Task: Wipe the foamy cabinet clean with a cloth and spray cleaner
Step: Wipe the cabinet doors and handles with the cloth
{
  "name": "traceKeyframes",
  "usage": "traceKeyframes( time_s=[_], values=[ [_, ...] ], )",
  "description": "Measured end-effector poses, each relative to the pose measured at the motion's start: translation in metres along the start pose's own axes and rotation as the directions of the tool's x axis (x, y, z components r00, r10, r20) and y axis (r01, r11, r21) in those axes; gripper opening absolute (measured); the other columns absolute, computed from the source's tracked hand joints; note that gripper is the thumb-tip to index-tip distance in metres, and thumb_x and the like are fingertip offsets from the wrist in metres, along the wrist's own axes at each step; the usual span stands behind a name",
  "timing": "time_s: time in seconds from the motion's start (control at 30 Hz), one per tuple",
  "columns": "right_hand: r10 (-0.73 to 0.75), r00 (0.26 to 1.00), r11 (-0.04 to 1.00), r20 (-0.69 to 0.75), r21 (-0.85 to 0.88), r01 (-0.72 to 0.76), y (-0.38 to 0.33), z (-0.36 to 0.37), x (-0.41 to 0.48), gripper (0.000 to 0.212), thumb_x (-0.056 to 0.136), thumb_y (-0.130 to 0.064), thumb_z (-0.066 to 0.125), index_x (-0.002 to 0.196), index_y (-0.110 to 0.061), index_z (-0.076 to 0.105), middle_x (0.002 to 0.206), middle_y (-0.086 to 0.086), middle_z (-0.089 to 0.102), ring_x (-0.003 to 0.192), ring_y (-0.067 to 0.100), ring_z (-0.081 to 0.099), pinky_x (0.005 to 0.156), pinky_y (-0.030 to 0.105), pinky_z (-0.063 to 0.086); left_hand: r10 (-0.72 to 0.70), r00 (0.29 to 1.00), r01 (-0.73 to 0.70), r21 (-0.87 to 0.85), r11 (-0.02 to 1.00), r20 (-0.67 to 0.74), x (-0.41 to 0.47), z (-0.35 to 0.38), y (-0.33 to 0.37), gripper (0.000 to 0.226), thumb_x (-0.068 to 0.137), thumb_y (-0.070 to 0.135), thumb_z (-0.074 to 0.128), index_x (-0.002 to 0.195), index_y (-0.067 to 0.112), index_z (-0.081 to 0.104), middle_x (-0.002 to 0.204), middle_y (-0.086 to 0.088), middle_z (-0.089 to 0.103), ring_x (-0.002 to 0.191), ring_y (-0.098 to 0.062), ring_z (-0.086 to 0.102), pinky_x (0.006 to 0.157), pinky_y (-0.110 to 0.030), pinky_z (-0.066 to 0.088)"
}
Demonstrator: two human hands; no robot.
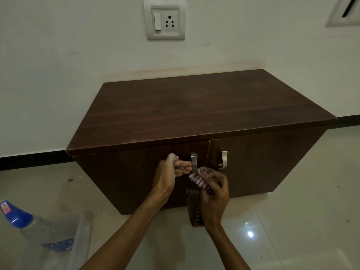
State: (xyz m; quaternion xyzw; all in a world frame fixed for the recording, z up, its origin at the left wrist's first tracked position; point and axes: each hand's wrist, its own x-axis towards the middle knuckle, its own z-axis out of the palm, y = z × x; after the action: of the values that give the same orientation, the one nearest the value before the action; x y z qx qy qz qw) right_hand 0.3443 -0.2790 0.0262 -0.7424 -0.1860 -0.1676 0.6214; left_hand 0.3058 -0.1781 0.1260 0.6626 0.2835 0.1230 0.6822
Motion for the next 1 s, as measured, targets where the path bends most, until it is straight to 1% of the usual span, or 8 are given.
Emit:
traceKeyframes(
  time_s=[0.1, 0.23, 0.33, 0.43, 0.53, 0.7, 0.87, 1.0],
  values=[
    [0.03, 0.997, 0.998, -0.074, 0.062, -0.025, -0.027, 0.003, 0.028, 0.036, 0.077, 0.006, 0.064, 0.107, -0.015, 0.066, 0.102, -0.005, 0.057, 0.098, -0.013, 0.052, 0.081, 0.004, 0.045, 0.028, 0.998, -0.027, 0.013, 1.0, -0.051, -0.001, 0.001, 0.002, 0.052, 0.095, 0.021, 0.022, 0.076, 0.009, 0.069, 0.082, -0.009, 0.069, 0.086, -0.022, 0.064, 0.086, -0.03, 0.045],
    [0.012, 1.0, 1.0, 0.011, -0.016, -0.012, -0.027, 0.002, 0.026, 0.029, 0.075, 0.009, 0.065, 0.1, -0.006, 0.069, 0.099, -0.004, 0.063, 0.093, 0.009, 0.062, 0.08, 0.014, 0.051, 0.041, 0.998, -0.04, 0.029, 0.999, -0.055, -0.001, 0.002, 0.003, 0.053, 0.095, 0.021, 0.021, 0.073, 0.009, 0.069, 0.08, -0.011, 0.069, 0.087, -0.024, 0.064, 0.088, -0.032, 0.045],
    [0.084, 0.992, 0.996, 0.096, 0.005, -0.085, -0.025, -0.002, 0.025, 0.03, 0.075, 0.011, 0.066, 0.098, -0.008, 0.069, 0.093, -0.001, 0.059, 0.088, 0.0, 0.061, 0.067, 0.007, 0.051, 0.053, 0.997, -0.05, 0.047, 0.998, -0.059, 0.0, 0.001, 0.002, 0.053, 0.095, 0.02, 0.021, 0.074, 0.01, 0.068, 0.081, -0.011, 0.07, 0.09, -0.026, 0.064, 0.091, -0.035, 0.044],
    [0.073, 0.997, 0.996, -0.011, 0.06, -0.072, -0.035, -0.001, 0.033, 0.028, 0.075, 0.008, 0.067, 0.096, -0.009, 0.07, 0.091, -0.001, 0.059, 0.088, -0.008, 0.057, 0.072, 0.007, 0.049, 0.047, 0.998, -0.045, 0.037, 0.998, -0.051, -0.001, 0.001, 0.001, 0.053, 0.094, 0.02, 0.021, 0.073, 0.011, 0.069, 0.081, -0.01, 0.07, 0.089, -0.025, 0.064, 0.09, -0.034, 0.044],
    [0.128, 0.991, 0.982, -0.035, 0.143, -0.122, -0.042, 0.005, 0.038, 0.027, 0.076, 0.007, 0.063, 0.098, -0.007, 0.07, 0.094, 0.0, 0.055, 0.089, -0.002, 0.054, 0.075, 0.006, 0.046, 0.041, 0.997, -0.04, 0.02, 0.999, -0.061, 0.0, 0.002, 0.004, 0.05, 0.094, 0.018, 0.023, 0.073, 0.007, 0.068, 0.08, -0.009, 0.069, 0.082, -0.022, 0.064, 0.084, -0.03, 0.046],
    [0.271, 0.953, 0.961, 0.136, 0.014, -0.276, -0.035, 0.0, 0.032, 0.019, 0.081, -0.002, 0.065, 0.099, -0.008, 0.07, 0.095, 0.001, 0.056, 0.085, 0.007, 0.055, 0.07, -0.001, 0.041, 0.031, 0.999, -0.03, 0.027, 0.999, -0.037, 0.001, 0.001, 0.004, 0.054, 0.095, 0.018, 0.02, 0.073, 0.006, 0.068, 0.076, -0.011, 0.067, 0.075, -0.02, 0.06, 0.076, -0.025, 0.044],
    [0.329, 0.936, 0.943, 0.124, 0.015, -0.334, -0.036, 0.002, 0.039, 0.023, 0.084, 0.003, 0.059, 0.103, -0.006, 0.068, 0.101, -0.001, 0.052, 0.085, -0.006, 0.049, 0.07, -0.004, 0.04, 0.029, 0.999, -0.027, 0.036, 0.999, -0.04, 0.0, 0.001, 0.004, 0.055, 0.095, 0.019, 0.019, 0.071, 0.009, 0.068, 0.074, -0.009, 0.067, 0.071, -0.019, 0.059, 0.079, -0.029, 0.043],
    [0.318, 0.93, 0.948, 0.184, -0.06, -0.313, -0.037, 0.005, 0.036, 0.021, 0.087, 0.003, 0.052, 0.103, -0.003, 0.065, 0.103, 0.001, 0.047, 0.08, -0.004, 0.048, 0.066, -0.005, 0.038, 0.031, 0.999, -0.029, 0.034, 0.999, -0.038, 0.002, 0.0, 0.005, 0.056, 0.095, 0.018, 0.018, 0.071, 0.008, 0.068, 0.07, -0.009, 0.066, 0.065, -0.017, 0.055, 0.072, -0.026, 0.043]
  ],
)
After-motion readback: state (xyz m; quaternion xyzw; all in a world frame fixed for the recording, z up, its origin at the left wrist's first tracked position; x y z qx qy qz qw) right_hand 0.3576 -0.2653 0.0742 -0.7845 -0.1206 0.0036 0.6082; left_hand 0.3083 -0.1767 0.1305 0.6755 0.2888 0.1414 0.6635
